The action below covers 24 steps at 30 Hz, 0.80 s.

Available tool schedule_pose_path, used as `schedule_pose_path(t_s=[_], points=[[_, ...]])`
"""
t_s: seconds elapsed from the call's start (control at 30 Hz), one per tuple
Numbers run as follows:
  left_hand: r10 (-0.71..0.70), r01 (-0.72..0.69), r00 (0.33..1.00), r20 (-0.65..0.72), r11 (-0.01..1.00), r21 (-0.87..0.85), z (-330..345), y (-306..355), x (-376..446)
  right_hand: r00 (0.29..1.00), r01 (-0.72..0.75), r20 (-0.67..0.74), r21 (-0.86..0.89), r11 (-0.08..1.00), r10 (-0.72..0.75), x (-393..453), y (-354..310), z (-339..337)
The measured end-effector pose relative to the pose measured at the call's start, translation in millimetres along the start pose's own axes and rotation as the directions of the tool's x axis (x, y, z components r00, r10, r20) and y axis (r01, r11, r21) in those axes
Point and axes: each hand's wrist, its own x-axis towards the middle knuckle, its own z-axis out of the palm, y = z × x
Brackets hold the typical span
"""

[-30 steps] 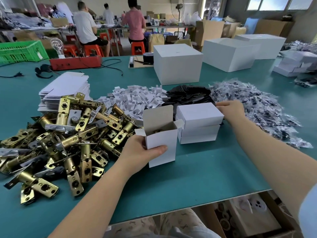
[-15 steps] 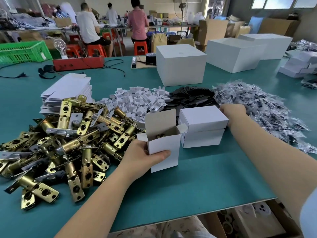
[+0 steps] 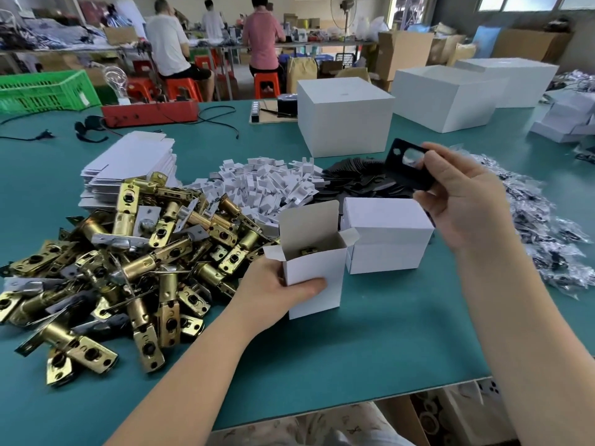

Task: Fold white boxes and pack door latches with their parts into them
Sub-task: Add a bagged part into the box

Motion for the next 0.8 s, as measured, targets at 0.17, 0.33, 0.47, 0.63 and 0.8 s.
schedule_pose_path(t_s=[0.17,0.33,0.47,0.63,0.8], points=[[-0.039,0.039,0.999,0.014,0.999,-0.005,0,-1,0,0.974,-0.093,0.187,-0.197,0.976,0.13,-31,16,34],[-0.052,0.052,0.999,0.007,0.997,0.054,-1,-6,4,0.904,-0.245,0.31,-0.185,0.952,0.293,-46,28,53],[-0.05,0.049,0.999,0.019,0.997,0.053,-3,-7,4,0.859,-0.388,0.363,0.006,0.922,0.36,-50,26,61],[-0.05,0.049,0.998,0.043,0.998,0.043,-4,-8,4,0.91,-0.333,0.278,0.049,0.942,0.307,-48,27,67],[-0.057,0.055,0.998,0.034,0.996,0.069,-4,-9,6,0.945,0.025,0.317,-0.32,0.947,0.082,-46,29,71]])
